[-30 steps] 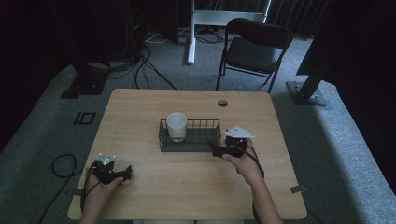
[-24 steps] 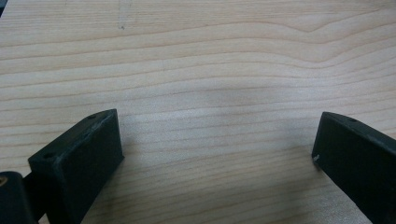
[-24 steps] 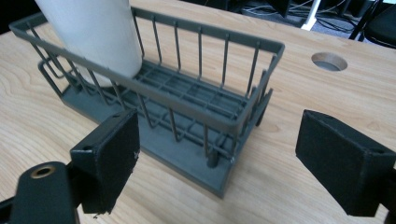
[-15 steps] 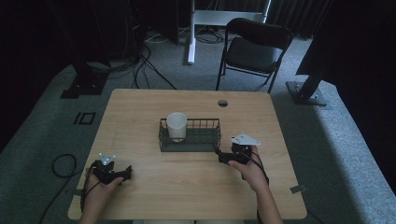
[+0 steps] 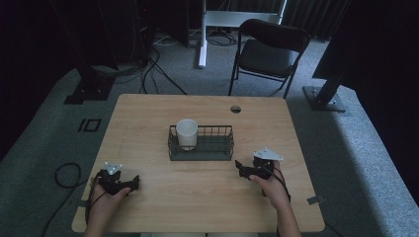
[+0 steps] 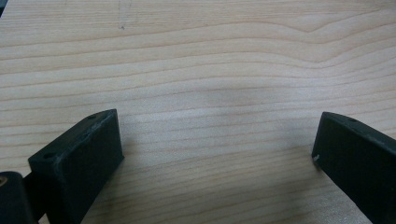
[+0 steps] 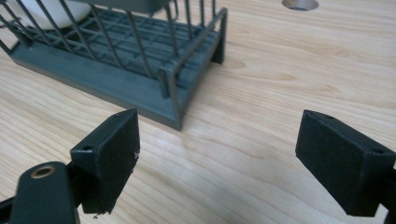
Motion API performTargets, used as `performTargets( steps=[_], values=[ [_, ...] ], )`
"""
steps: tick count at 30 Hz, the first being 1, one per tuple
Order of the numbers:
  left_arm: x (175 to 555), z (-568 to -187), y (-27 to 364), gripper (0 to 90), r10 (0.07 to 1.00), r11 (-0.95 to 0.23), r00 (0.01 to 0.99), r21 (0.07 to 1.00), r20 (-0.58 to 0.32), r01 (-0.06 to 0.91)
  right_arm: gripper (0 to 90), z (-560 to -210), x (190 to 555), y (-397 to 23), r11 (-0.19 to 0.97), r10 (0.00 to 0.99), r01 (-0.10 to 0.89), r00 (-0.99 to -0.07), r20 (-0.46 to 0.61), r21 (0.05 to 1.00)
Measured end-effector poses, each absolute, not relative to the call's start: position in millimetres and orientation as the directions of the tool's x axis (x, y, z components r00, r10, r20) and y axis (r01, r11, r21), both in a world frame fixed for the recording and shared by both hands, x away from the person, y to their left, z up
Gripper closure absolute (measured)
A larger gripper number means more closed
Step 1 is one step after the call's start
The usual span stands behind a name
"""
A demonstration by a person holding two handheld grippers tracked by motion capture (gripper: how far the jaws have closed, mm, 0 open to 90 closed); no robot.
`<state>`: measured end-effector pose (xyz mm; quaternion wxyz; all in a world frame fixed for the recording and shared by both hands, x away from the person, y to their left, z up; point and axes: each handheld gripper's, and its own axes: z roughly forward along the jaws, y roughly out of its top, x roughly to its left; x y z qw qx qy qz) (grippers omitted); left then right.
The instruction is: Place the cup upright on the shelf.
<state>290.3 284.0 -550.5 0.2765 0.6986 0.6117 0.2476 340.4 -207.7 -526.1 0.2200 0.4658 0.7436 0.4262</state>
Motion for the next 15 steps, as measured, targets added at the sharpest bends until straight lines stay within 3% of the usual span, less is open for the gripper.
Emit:
performTargets(
  steps=[15],
  values=[
    [290, -551, 284, 1.9, 0.992, -0.098, 0.129, 0.689, 0.007, 0.718, 13.4, -539, 337, -239, 0.174, 0.931, 0.542, -0.364, 0.042, 0.822]
  ],
)
